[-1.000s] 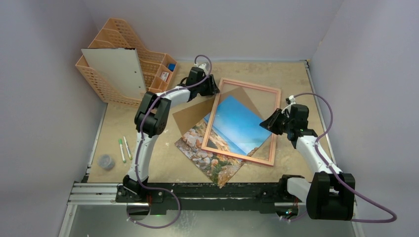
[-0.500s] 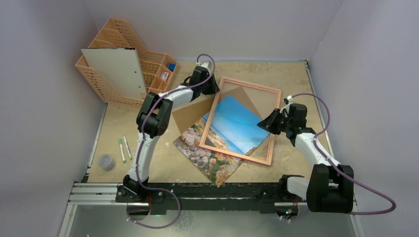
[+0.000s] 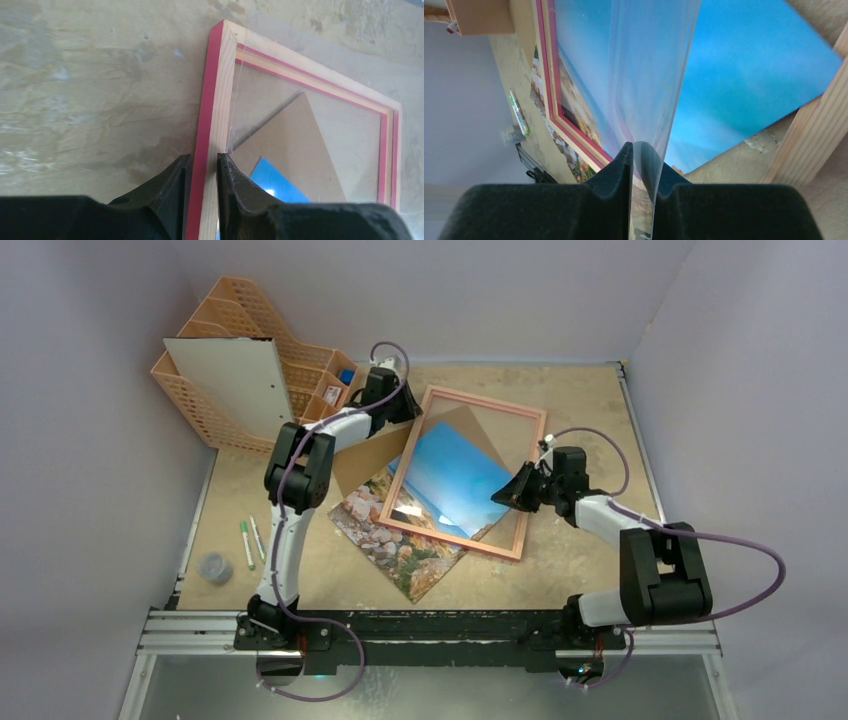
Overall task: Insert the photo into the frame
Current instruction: Place the photo frame item in the photo frame.
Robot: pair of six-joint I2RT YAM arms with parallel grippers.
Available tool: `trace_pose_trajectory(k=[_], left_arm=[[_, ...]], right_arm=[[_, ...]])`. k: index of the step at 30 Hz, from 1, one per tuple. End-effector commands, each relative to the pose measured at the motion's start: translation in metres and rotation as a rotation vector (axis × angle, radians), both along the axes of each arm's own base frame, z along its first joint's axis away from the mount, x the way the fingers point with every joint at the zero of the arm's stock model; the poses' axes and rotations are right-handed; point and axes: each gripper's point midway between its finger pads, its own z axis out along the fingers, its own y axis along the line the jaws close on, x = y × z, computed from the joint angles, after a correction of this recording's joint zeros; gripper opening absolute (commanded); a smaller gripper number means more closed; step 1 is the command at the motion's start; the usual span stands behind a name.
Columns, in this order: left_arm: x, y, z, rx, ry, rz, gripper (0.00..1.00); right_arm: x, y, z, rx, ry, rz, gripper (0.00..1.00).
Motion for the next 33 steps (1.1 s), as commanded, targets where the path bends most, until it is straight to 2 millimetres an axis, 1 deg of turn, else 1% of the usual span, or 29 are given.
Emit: trace_pose_trajectory(k=[1,4,5,8,14,20,22,27,33], left_arm=[[-0.032,0.075,-0.084,0.191,0.232,0.114,0.27],[-0.030,0.069,-0.078,0.165,0.217,0.079,0.31],[-0.029,0.067,-0.075,0.155,0.211,0.065,0.32],[-0.028,0.060,-0.067,0.131,0.195,0.030,0.36],[-0.024,0.053,-0.051,0.115,0.162,-0.008,0.44],[-0.022,0.048,-0.044,0.096,0.148,-0.032,0.47],[-0.022,0.047,-0.043,0.092,0.144,-0.038,0.48],[-0.022,0.044,-0.034,0.075,0.126,-0.044,0.52],[-0.023,0.040,-0.018,0.039,0.093,-0.050,0.59]], right_arm=[[0.013,0.011,0.021,0.049,-0.063,0.022,0.11],[0.010,0.014,0.019,0.061,-0.052,0.049,0.01],[0.009,0.015,0.018,0.067,-0.046,0.057,0.00],[0.007,0.017,0.016,0.070,-0.033,0.077,0.00],[0.003,0.024,0.012,0.089,-0.007,0.164,0.00],[-0.002,0.027,0.010,0.096,0.017,0.232,0.00],[-0.005,0.029,0.012,0.112,0.025,0.248,0.00],[-0.012,0.032,0.022,0.148,0.030,0.253,0.00],[-0.020,0.029,0.019,0.132,0.051,0.236,0.00]])
